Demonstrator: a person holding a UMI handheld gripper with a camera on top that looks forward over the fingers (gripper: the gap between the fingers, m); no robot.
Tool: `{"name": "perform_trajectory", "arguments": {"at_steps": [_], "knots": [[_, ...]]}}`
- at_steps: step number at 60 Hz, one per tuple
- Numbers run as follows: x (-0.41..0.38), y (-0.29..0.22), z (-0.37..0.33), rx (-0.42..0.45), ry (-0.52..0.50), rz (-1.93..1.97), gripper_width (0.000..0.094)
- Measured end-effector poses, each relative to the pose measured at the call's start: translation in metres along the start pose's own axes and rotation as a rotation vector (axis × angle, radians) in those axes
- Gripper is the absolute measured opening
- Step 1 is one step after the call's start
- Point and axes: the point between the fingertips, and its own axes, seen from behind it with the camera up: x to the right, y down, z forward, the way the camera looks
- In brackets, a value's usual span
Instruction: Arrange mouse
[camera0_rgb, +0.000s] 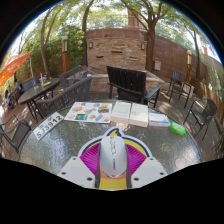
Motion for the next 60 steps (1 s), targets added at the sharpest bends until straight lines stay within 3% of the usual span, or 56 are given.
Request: {"name": "perform_trajectory", "arguments": {"at_steps": [6,12,18,21,37,60], "knots": [[0.017,0.035,0.019,-0.055,0.023,0.015,0.0402],[0.015,0.054,0.026,-0.11,-0.005,0.017,0.0515],[0.017,0.045,0.011,-0.091,0.001,0.01,0.0872],[0.017,0.032,-0.004,-0.063,0.008,0.0,0.083],[0.004,0.006,-0.133,0.001,0.059,-0.025,0.0859],[-0.018,0.058,-0.3,0.023,0.127,-0.018,0.0866]]}}
